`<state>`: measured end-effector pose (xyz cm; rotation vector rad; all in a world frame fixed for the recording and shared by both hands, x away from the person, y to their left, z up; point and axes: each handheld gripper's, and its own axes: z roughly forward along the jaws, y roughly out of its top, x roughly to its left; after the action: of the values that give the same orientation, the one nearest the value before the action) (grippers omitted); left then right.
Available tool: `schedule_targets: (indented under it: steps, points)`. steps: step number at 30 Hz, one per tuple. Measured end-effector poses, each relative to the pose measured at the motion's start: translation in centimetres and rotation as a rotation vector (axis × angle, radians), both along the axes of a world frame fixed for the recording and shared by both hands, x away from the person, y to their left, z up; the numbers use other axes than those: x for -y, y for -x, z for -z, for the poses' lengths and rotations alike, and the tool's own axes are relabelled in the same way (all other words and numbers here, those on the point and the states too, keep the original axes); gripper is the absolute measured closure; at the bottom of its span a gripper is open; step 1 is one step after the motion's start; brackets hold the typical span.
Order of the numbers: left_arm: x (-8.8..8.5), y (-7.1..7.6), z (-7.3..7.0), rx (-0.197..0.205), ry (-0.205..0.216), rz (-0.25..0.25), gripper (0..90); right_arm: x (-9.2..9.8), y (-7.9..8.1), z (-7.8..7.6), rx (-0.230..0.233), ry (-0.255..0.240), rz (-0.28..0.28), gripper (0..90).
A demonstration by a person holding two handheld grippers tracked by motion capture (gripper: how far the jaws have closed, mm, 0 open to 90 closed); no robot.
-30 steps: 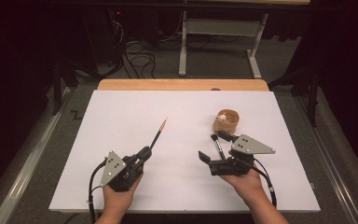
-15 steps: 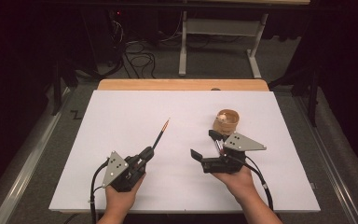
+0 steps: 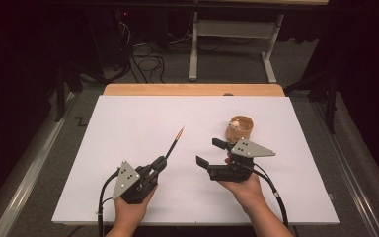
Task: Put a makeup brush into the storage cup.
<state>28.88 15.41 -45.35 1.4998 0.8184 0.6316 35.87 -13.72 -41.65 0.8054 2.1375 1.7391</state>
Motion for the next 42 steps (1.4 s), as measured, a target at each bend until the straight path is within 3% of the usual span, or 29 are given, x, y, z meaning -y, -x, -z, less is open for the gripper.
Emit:
schedule_targets:
  steps: [5, 9, 14, 20, 28, 33, 42]
  points:
    - [0.6, 0.0, -0.1, 0.004, -0.006, 0.017, 84.6, 0.0, 0.0, 0.1, -0.022, -0.026, -0.013, 21.6]
    - [1.1, -0.3, -0.5, 0.010, -0.052, 0.028, 84.6, 0.2, 0.0, 0.2, -0.045, -0.061, -0.010, 23.5]
    - [1.7, -0.5, -0.8, 0.019, -0.040, 0.033, 84.6, 0.4, -0.2, 0.2, -0.065, -0.094, -0.020, 27.5]
    - [2.6, -0.3, 0.1, 0.016, -0.004, 0.056, 84.6, 0.5, -0.2, 0.3, -0.093, -0.131, -0.032, 34.0]
    - [3.3, -0.1, 1.0, -0.001, -0.028, 0.083, 84.6, 0.4, -0.3, 0.7, -0.131, -0.143, -0.034, 36.1]
    - [3.5, 0.1, 1.0, -0.002, -0.020, 0.098, 84.6, 0.2, -0.5, 0.9, -0.167, -0.167, -0.049, 39.5]
    - [4.0, 0.4, 1.0, -0.003, -0.013, 0.114, 84.6, 0.3, -0.4, 0.9, -0.190, -0.193, -0.060, 43.5]
